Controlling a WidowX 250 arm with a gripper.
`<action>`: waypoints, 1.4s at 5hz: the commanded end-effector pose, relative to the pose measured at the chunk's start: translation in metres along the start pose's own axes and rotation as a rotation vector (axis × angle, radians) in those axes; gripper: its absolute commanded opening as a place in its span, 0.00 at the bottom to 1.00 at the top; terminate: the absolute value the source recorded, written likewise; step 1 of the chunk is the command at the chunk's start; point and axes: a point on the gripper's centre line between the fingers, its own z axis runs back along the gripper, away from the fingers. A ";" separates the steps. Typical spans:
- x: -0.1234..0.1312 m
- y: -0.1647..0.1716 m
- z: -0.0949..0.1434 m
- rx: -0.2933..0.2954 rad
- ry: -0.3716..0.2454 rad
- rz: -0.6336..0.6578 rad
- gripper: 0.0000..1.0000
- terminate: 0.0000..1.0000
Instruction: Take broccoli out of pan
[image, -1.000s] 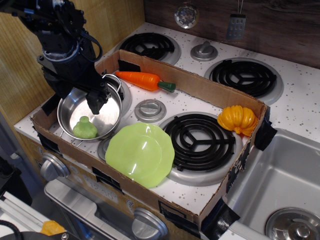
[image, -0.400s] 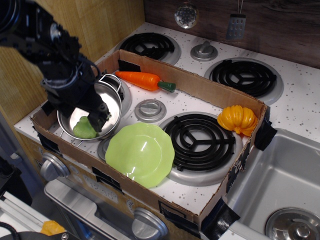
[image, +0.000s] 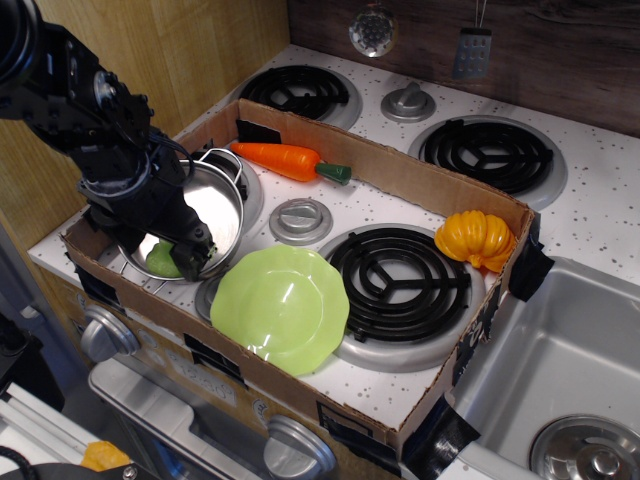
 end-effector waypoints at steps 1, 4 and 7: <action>0.007 0.008 -0.001 -0.011 0.014 -0.043 0.00 0.00; 0.031 0.012 0.018 0.002 0.027 -0.093 0.00 0.00; 0.087 -0.053 0.098 0.037 0.128 0.046 0.00 0.00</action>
